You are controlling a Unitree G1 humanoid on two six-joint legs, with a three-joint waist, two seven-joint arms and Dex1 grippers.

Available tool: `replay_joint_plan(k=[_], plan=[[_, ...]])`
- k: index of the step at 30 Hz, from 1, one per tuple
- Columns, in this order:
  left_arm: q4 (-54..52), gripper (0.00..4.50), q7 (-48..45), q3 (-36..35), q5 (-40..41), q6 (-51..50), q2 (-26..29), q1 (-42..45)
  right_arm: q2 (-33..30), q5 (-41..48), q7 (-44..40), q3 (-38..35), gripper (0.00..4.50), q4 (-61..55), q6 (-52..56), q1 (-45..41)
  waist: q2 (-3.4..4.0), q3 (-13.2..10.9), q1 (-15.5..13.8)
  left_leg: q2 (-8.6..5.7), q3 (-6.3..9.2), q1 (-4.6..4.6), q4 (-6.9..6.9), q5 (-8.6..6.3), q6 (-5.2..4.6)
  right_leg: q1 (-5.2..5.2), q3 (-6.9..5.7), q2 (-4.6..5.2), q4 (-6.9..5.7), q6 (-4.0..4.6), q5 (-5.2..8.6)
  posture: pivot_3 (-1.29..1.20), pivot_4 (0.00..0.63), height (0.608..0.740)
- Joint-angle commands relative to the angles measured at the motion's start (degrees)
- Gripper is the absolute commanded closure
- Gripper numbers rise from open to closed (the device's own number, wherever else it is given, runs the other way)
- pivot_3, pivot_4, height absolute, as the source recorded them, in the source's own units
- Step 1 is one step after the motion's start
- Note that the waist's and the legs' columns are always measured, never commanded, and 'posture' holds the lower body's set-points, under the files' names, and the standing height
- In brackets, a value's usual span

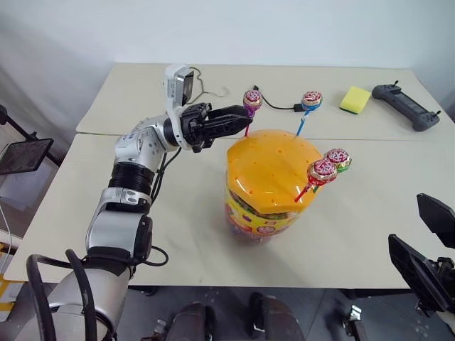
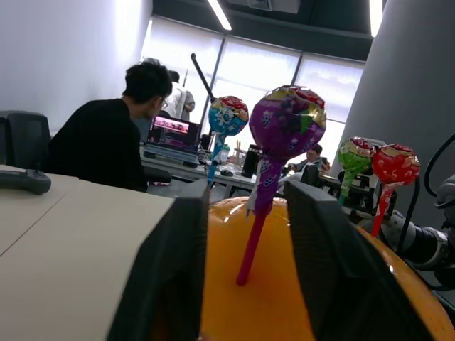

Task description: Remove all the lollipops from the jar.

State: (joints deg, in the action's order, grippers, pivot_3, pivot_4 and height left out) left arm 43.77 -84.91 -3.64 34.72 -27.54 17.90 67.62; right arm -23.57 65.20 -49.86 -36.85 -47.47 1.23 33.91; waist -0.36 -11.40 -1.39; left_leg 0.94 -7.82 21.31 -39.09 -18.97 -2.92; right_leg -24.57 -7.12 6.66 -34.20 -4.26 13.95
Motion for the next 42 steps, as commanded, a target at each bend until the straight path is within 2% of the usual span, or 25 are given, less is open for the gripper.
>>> replay_joint_plan(k=[1,2,3,11,13,15,18,21,24,29,35,39,42], plan=[[-1.5,4.16,-0.4,-1.7,0.5,0.2,-0.8,2.1,-2.0,1.1,0.7,-1.3,0.00,-0.3,0.0,-1.2,0.00,0.0,0.0,0.00,0.00,0.00,0.00,0.00,-0.01,0.00,0.00,0.00,0.00,0.00,0.00,0.00,0.150,0.740],[-1.6,4.45,0.0,-2.3,0.9,0.0,-1.0,2.4,-2.5,1.3,0.7,-1.3,0.00,-0.2,0.2,-1.5,0.00,0.0,0.0,0.00,0.00,0.00,0.00,0.00,-0.01,0.00,0.00,0.00,0.00,0.00,0.00,0.00,0.150,0.740],[-1.7,4.48,0.3,-2.7,1.1,-0.2,-1.1,2.5,-2.8,1.6,0.7,-1.4,0.00,-0.1,0.2,-1.7,-0.02,0.0,-0.1,0.00,0.00,0.00,0.00,0.00,-0.01,0.00,0.00,0.00,0.01,0.00,0.00,0.00,0.150,0.740],[-3.3,4.48,16.5,-19.1,13.2,-10.0,0.0,7.6,-8.1,4.0,-0.5,-0.9,0.00,3.0,3.2,-6.3,-0.10,-0.1,0.1,0.00,0.00,0.00,0.00,0.01,-0.03,0.01,0.02,0.03,-0.22,-0.05,-0.03,0.00,0.150,0.740],[-4.7,4.48,19.8,-21.3,14.5,-11.4,0.8,7.4,-9.2,4.5,-1.1,-1.0,0.00,3.7,3.9,-7.5,-0.12,-0.1,0.3,0.00,-0.06,-0.06,0.00,0.01,-0.03,0.00,0.09,0.02,-0.27,-0.05,-0.03,0.00,0.150,0.740],[-7.4,4.48,24.4,-18.5,9.7,-14.9,6.7,4.5,-12.2,6.6,-3.5,-0.8,0.00,4.2,6.0,-9.3,-0.13,-0.1,0.5,0.05,-0.07,-0.08,0.00,0.02,-0.01,-0.01,0.12,0.02,-0.33,-0.05,-0.03,0.00,0.150,0.740],[-13.2,4.48,29.2,-13.1,0.6,-18.9,19.8,-6.4,-17.9,5.6,-14.0,-0.1,0.00,7.4,8.5,-11.5,-0.03,0.0,1.7,0.12,-0.16,-0.25,0.04,-0.02,0.12,-0.03,0.22,-0.08,-0.49,-0.05,-0.03,0.00,0.150,0.740],[-18.3,4.48,33.3,-10.6,-3.0,-26.1,29.3,-16.4,-20.7,2.0,-22.0,0.7,0.00,11.2,8.5,-13.0,-0.29,-0.1,1.6,0.28,-0.48,-0.66,0.22,-0.09,0.21,0.04,0.47,-0.13,-0.59,-0.04,-0.02,0.00,0.150,0.740],[-23.8,4.48,34.7,-8.7,-5.9,-31.3,37.0,-27.8,-21.8,-0.4,-26.5,2.6,0.00,14.3,8.4,-16.4,-0.60,-0.2,1.2,0.43,-0.44,-0.39,0.06,-0.17,0.27,-0.11,0.45,-0.13,-0.54,0.00,0.00,0.00,0.150,0.740],[-33.5,4.48,35.5,-11.9,-5.4,-36.9,43.1,-43.2,-21.6,-4.2,-33.2,7.3,0.00,18.7,7.5,-22.2,-0.84,-0.1,-0.1,0.41,-0.37,-0.09,-0.01,-0.46,0.64,-0.39,0.47,0.13,-0.40,0.04,0.01,0.00,0.150,0.740],[-43.1,4.48,37.3,-15.9,-4.9,-38.7,42.9,-54.6,-20.8,-8.3,-36.6,11.5,0.00,22.5,7.0,-26.6,-0.79,-0.1,-0.1,0.42,-0.42,-0.01,0.03,-0.55,0.83,-0.72,0.48,0.27,-0.48,0.22,0.11,0.00,0.150,0.740],[-44.9,3.64,37.1,-17.7,-5.5,-35.0,42.1,-58.1,-20.4,-8.8,-34.9,10.5,0.00,23.6,7.8,-26.2,-0.68,-0.1,0.0,0.45,-0.53,-0.01,0.05,-0.54,0.90,-0.86,0.53,0.25,-0.68,0.30,0.16,0.00,0.150,0.740],[-44.5,2.71,36.4,-18.9,-5.7,-31.6,41.8,-59.2,-20.3,-9.2,-33.9,9.4,0.00,24.5,8.1,-25.9,-0.68,-0.1,0.0,0.49,-0.55,-0.05,0.05,-0.51,0.96,-0.88,0.53,0.22,-0.76,0.38,0.20,0.00,0.150,0.740]])
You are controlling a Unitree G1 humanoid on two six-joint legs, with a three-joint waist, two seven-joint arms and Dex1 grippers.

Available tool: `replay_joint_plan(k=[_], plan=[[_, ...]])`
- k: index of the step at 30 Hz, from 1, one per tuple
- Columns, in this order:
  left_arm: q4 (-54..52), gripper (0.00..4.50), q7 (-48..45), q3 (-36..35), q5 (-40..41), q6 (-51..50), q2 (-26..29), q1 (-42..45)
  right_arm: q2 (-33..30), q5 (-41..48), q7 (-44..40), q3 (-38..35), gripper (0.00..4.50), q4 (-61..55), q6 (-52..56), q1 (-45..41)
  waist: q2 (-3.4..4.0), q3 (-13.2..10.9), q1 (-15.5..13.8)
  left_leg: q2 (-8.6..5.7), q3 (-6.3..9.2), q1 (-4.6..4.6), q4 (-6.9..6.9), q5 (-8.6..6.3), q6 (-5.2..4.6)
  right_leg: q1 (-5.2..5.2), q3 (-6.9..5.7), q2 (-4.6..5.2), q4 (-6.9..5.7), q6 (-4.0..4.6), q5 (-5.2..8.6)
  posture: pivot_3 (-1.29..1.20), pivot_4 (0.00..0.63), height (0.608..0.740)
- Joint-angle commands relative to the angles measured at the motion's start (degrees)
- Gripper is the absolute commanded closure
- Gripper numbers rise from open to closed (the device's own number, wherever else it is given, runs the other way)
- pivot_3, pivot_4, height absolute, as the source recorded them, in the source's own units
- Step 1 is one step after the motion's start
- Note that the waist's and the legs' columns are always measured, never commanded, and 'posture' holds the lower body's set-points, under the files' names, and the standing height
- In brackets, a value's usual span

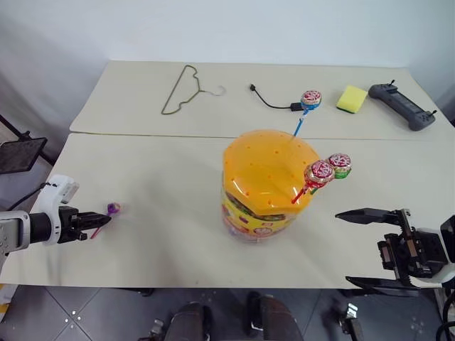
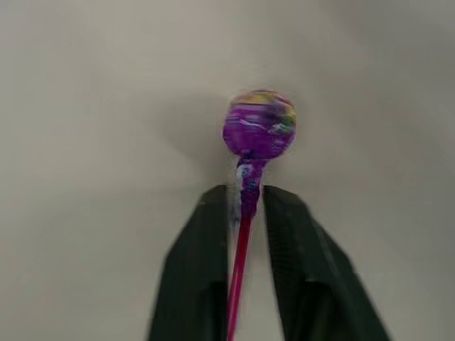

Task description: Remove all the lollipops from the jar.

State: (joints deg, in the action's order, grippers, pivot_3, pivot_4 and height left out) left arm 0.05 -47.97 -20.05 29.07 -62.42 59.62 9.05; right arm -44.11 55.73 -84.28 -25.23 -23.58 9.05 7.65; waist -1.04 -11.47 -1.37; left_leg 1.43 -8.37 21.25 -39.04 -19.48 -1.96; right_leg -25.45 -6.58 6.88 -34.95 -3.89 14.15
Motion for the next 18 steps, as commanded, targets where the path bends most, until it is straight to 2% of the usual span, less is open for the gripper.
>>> replay_joint_plan(k=[1,5,7,8,10,12,15,18], plan=[[-0.6,2.42,-1.4,-2.8,0.1,4.6,0.1,-0.8,0.3,0.3,0.9,-2.5,0.00,0.7,0.4,0.5,0.00,0.0,0.0,0.00,-0.01,0.00,0.00,0.01,0.02,0.00,0.01,0.00,0.01,0.05,0.02,0.00,0.150,0.740],[-0.1,1.18,-10.5,-5.2,2.1,20.2,-1.3,1.4,1.7,0.8,7.0,-5.3,0.00,3.8,0.9,-0.4,0.00,0.0,0.0,0.02,-0.06,0.00,0.00,0.05,0.07,-0.02,0.03,0.00,0.01,0.20,0.06,0.00,0.150,0.740],[0.5,0.60,-17.5,-6.2,6.6,19.1,-0.7,1.5,2.8,1.8,10.8,-6.2,0.00,4.5,2.3,-1.0,0.01,0.0,0.0,0.02,-0.06,0.00,0.00,0.05,0.08,-0.02,0.03,0.00,0.02,0.21,0.06,0.00,0.150,0.740],[3.4,0.31,-21.0,-6.0,7.6,24.4,-2.9,5.1,3.3,0.6,12.4,-5.8,0.00,5.1,2.2,-1.8,0.08,0.0,0.0,0.03,-0.06,0.02,0.00,0.05,0.09,-0.04,0.02,0.00,0.01,0.22,0.06,0.00,0.150,0.740],[3.7,0.31,-26.2,-7.6,13.4,31.0,-8.9,11.7,3.9,-1.1,14.7,-4.7,0.00,4.6,2.2,-2.9,0.21,0.1,-0.3,0.02,-0.07,0.00,0.00,0.03,0.11,-0.03,-0.02,0.00,0.00,0.21,0.06,0.00,0.150,0.740],[-0.7,0.31,-25.8,-9.6,21.2,26.9,-12.8,13.9,4.4,0.4,17.8,-5.1,0.00,2.4,3.6,-3.6,0.21,0.1,-0.2,0.00,-0.07,0.07,-0.05,0.11,0.09,-0.03,-0.05,0.00,0.00,0.21,0.05,0.00,0.150,0.740],[-7.0,0.31,-23.5,-9.4,29.0,20.9,-15.1,13.5,3.7,1.8,23.3,-5.7,0.00,-0.5,7.0,-3.7,0.21,0.1,0.6,0.05,-0.18,-0.02,-0.05,0.23,-0.17,0.00,0.04,-0.16,-0.27,0.11,-0.02,0.00,0.150,0.740],[-11.9,0.31,-21.0,-6.7,31.8,18.9,-17.6,12.4,2.2,-0.2,25.7,-5.2,0.00,-2.4,8.6,-3.6,0.21,0.1,1.1,0.15,-0.21,-0.07,-0.05,0.25,-0.18,0.01,0.04,-0.34,-0.45,0.10,-0.02,0.00,0.150,0.740]])
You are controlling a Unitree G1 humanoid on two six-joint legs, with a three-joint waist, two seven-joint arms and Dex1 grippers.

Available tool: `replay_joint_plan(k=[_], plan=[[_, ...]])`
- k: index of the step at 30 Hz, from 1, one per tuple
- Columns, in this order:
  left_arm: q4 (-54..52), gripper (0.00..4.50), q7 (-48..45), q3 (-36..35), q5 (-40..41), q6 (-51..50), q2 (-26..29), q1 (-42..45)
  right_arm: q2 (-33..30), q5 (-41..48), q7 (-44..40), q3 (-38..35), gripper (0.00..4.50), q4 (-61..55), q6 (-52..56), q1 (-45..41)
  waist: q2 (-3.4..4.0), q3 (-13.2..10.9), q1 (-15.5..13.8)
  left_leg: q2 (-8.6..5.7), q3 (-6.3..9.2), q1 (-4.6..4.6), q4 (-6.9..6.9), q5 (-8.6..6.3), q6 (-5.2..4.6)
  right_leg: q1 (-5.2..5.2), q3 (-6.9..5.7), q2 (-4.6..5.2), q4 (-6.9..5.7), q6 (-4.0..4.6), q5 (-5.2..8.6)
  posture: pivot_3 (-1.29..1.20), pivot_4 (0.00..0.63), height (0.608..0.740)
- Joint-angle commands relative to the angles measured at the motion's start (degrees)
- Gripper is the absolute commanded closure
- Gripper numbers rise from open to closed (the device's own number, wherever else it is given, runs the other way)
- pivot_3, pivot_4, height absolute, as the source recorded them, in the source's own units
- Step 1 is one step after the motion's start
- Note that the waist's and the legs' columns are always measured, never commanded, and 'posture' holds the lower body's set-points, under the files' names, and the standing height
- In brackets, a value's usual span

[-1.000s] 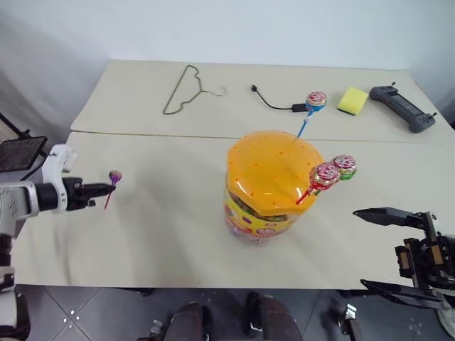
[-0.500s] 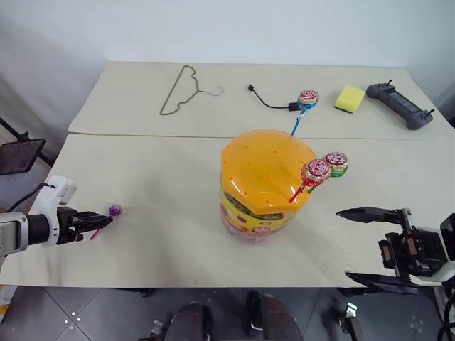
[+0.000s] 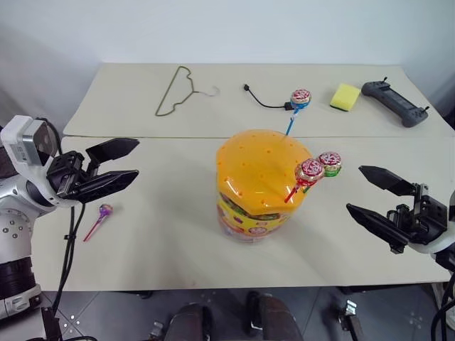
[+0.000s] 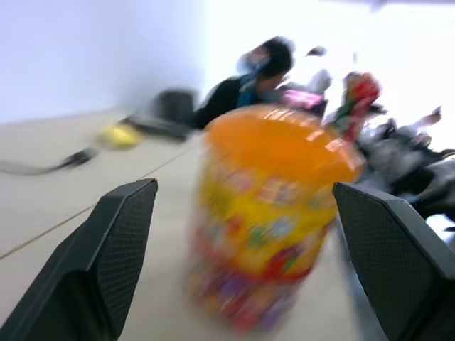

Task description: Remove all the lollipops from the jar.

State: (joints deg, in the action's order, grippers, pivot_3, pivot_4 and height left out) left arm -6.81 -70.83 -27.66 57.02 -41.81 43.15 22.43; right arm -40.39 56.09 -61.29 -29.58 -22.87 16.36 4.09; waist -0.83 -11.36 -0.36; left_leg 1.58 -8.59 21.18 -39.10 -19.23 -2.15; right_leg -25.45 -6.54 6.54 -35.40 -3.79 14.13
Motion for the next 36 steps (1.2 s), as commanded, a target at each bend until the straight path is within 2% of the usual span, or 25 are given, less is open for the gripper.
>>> replay_joint_plan(k=[1,6,14,15,17,18,21,28,36], plan=[[-5.8,0.31,2.2,1.4,3.9,-1.5,-1.5,-1.3,-1.7,-0.9,3.6,-0.7,0.00,-3.2,1.8,-0.3,0.00,0.0,0.2,0.01,0.00,-0.01,0.00,0.01,0.01,0.00,0.01,-0.03,0.01,0.00,0.00,0.00,0.150,0.740],[-6.5,0.31,2.3,3.8,4.0,-0.9,-3.3,-3.2,-3.9,-2.4,2.3,2.1,0.00,-2.9,3.4,-2.4,0.00,0.0,0.4,-0.02,-0.05,0.00,-0.03,0.12,-0.04,0.03,0.14,-0.10,0.32,0.04,0.01,0.00,0.150,0.740],[-7.4,0.31,2.9,6.8,3.8,0.7,-5.2,-3.6,-4.1,-4.5,3.2,9.6,0.00,-0.7,6.0,-12.4,0.00,0.0,0.3,0.00,-0.05,0.02,-0.03,0.11,-0.03,0.02,0.14,-0.10,0.35,0.06,0.01,0.00,0.150,0.740],[-7.4,0.26,3.1,7.0,4.0,0.7,-5.5,-3.6,-4.1,-4.0,2.8,10.2,0.41,-0.3,6.4,-13.8,0.00,0.0,0.4,0.00,-0.05,0.03,-0.03,0.11,-0.03,0.02,0.13,-0.10,0.36,0.06,0.01,0.00,0.150,0.740],[-7.4,0.26,3.1,7.3,3.9,0.9,-5.6,-3.5,-3.9,-3.8,2.1,10.9,0.88,0.4,6.5,-16.0,0.00,0.0,0.3,-0.02,-0.06,0.05,-0.03,0.11,-0.05,0.02,0.13,-0.10,0.39,0.06,0.01,0.00,0.150,0.740],[-7.4,0.26,3.1,7.3,3.9,1.0,-5.6,-3.4,-3.5,-4.1,1.8,11.4,1.30,0.3,6.0,-16.9,0.00,0.0,0.3,-0.03,-0.06,0.06,-0.03,0.12,-0.06,0.02,0.13,-0.09,0.40,0.06,0.01,0.00,0.150,0.740],[-7.1,0.26,3.1,6.8,4.1,1.2,-5.3,-3.5,-3.1,-1.2,1.4,11.9,2.18,-1.2,8.2,-18.5,0.00,0.0,0.3,-0.02,-0.06,0.05,-0.04,0.12,-0.06,0.02,0.12,-0.10,0.40,0.06,0.01,0.00,0.150,0.740],[-6.7,0.26,3.1,7.0,3.6,1.6,-5.1,-3.8,-4.7,-4.0,-2.2,9.9,2.18,-0.4,6.5,-17.0,0.00,0.0,0.4,0.00,-0.05,0.05,-0.04,0.11,-0.06,0.02,0.10,-0.11,0.39,0.06,0.01,0.00,0.150,0.740],[-4.7,0.26,2.3,7.7,2.4,1.9,-4.7,-2.9,-5.6,-0.3,-2.8,8.6,2.18,-3.2,8.3,-17.2,0.00,0.0,0.3,0.00,-0.05,0.05,-0.04,0.11,-0.07,0.03,0.10,-0.11,0.40,0.06,0.01,0.00,0.150,0.740]])
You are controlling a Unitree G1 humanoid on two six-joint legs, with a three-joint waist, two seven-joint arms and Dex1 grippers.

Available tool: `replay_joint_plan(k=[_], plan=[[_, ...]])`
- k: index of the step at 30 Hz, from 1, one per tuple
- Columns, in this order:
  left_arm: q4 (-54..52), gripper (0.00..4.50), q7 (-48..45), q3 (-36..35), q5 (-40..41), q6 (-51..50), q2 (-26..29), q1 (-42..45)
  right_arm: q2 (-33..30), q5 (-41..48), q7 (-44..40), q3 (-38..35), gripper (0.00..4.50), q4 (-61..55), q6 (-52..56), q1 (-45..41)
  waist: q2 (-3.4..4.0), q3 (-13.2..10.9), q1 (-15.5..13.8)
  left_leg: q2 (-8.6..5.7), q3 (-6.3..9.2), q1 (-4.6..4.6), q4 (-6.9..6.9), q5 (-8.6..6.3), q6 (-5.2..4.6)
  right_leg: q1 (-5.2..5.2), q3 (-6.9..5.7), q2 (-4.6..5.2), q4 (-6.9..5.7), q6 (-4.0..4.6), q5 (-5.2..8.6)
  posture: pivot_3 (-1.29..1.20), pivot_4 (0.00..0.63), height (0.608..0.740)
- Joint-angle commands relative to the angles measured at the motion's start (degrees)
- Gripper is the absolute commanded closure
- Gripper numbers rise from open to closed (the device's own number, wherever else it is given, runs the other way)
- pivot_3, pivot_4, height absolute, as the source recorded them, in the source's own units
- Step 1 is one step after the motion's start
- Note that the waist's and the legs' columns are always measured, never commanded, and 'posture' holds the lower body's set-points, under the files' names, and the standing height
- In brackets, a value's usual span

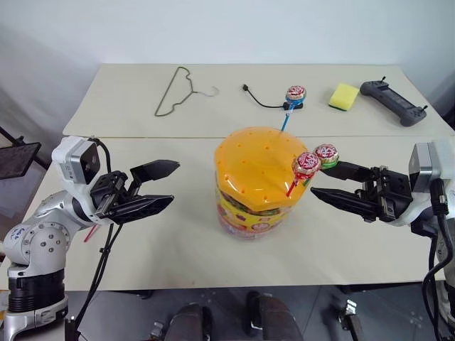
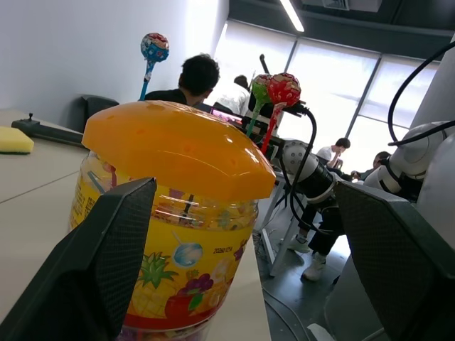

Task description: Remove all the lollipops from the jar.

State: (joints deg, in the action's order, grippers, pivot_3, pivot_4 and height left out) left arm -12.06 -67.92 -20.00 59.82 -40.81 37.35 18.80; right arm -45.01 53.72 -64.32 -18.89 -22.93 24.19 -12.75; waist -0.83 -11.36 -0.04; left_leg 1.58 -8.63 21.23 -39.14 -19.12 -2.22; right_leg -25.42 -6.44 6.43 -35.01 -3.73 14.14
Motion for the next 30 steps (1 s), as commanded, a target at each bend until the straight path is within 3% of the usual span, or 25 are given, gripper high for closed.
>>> replay_joint_plan(k=[1,13,16,21,27,30], plan=[[0.8,0.26,-0.6,0.2,-0.5,0.9,1.1,1.0,-0.8,2.1,0.8,-2.0,2.18,-3.5,0.5,-0.5,0.00,0.0,0.0,0.00,0.00,0.00,0.00,0.00,0.00,0.00,0.00,0.00,0.00,0.00,0.00,0.00,0.150,0.740],[1.8,0.26,-0.3,-0.1,1.0,1.3,-0.7,2.6,1.6,1.9,2.0,1.0,2.18,-4.2,0.0,-3.1,0.00,0.0,0.0,0.00,0.00,0.00,0.00,0.00,0.01,0.00,0.00,0.01,0.01,0.00,0.00,0.00,0.150,0.740],[1.1,0.26,0.6,-0.1,1.5,1.9,-2.6,2.7,2.4,1.6,1.8,1.6,2.77,-4.3,-0.6,-3.4,0.00,0.0,0.0,0.00,0.00,0.01,0.00,-0.01,0.01,0.00,0.00,0.01,0.01,0.00,0.00,0.00,0.150,0.740],[0.5,0.26,1.8,0.0,1.8,2.2,-4.3,2.2,2.9,1.4,1.8,1.6,4.48,-4.4,-1.0,-3.2,0.00,0.0,0.0,-0.01,0.00,0.03,0.00,0.00,0.00,0.00,0.00,0.01,0.00,0.00,0.00,0.00,0.150,0.740],[0.3,0.26,2.0,0.0,2.3,2.4,-5.3,2.0,3.7,3.0,2.0,0.4,4.48,-3.6,-1.3,-3.0,0.00,0.0,0.0,-0.01,0.00,0.02,0.00,0.00,0.00,0.00,0.00,0.00,0.00,0.00,0.00,0.00,0.150,0.740],[0.3,0.26,1.9,-0.1,2.8,2.2,-5.5,2.0,4.8,11.5,6.2,-2.7,4.48,-3.5,1.4,-4.3,0.00,0.0,0.0,-0.01,0.00,0.02,0.00,0.00,0.00,0.00,-0.01,0.00,0.00,0.00,0.00,0.00,0.150,0.740]])
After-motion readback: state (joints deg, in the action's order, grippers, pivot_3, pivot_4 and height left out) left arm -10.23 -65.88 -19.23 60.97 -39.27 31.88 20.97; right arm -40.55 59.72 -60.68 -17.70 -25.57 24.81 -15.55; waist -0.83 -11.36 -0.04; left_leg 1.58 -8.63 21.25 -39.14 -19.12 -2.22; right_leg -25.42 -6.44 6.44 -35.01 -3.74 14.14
